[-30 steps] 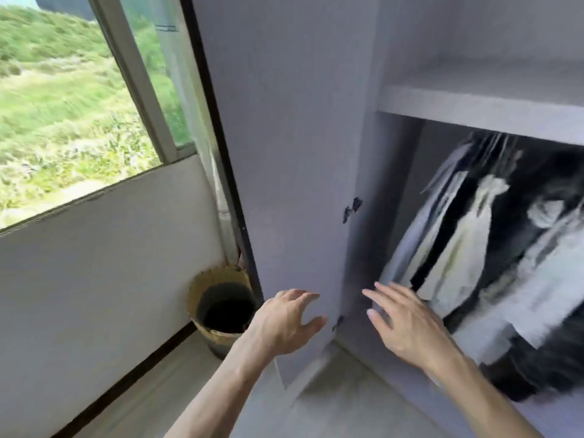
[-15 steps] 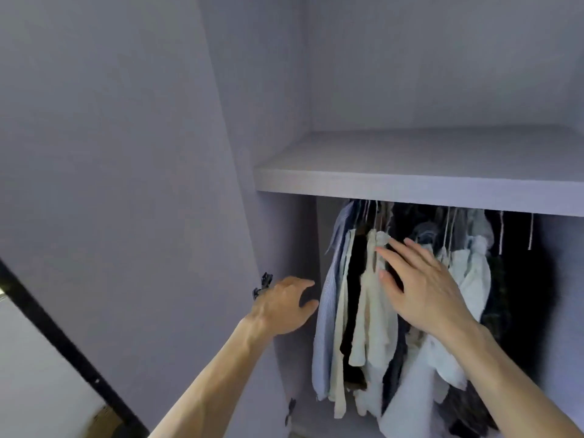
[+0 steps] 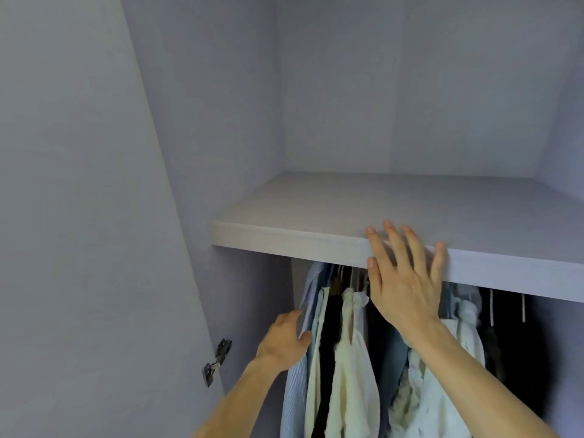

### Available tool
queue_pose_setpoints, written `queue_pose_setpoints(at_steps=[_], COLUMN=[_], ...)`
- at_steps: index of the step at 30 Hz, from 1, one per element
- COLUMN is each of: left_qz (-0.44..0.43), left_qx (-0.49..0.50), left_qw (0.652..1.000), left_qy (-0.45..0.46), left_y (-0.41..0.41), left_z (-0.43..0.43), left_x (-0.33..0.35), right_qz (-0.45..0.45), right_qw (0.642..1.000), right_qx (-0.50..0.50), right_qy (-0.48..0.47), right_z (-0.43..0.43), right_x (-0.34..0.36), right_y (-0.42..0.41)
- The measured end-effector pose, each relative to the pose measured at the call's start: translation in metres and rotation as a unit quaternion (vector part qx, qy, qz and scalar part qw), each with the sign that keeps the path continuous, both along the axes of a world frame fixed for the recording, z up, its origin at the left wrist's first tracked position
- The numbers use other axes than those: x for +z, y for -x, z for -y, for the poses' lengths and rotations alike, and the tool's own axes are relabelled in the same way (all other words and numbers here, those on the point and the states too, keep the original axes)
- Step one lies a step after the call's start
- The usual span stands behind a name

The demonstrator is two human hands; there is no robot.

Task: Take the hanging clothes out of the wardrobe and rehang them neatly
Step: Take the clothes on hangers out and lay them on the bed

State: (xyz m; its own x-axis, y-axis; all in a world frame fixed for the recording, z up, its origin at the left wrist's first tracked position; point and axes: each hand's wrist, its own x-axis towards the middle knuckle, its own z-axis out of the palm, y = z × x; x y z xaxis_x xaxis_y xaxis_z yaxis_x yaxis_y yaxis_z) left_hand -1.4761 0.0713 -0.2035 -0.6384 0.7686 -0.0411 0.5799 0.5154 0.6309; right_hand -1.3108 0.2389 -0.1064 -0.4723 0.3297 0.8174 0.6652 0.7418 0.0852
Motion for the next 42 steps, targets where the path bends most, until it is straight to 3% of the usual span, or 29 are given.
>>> queue_pose_setpoints(at_steps=[5,12,19,25,42], left_qz=[0.107,0.148,0.149,0.135,0.114], left_qx=[0.058,0.083,0.160,0.164,0.219], left_qw=[0.990,0.982,0.961,0.946,0.921], left_qy=[-0.067,-0.089,-0.168,-0.245,-0.300], left_y=[0.008,0.017,0.020,0.015,0.013], left_z=[-0.035,-0.058,-0.067,-0.066,0.004], left_x=[-0.016,-0.026,-0.014,-0.007,-0.003], right_qz=[-0.063,-0.090,-0.105,-0.107,-0.071], right_qw=[0.994,0.989,0.986,0.987,0.994], right_qx=[-0.017,-0.012,-0.009,-0.004,-0.015], right_qy=[-0.087,-0.114,-0.126,-0.123,-0.076], right_z=[-0.016,-0.023,-0.025,-0.024,-0.016], right_x=[-0.010,-0.014,-0.017,-0.016,-0.014], right_y=[0.014,0.021,0.023,0.024,0.019])
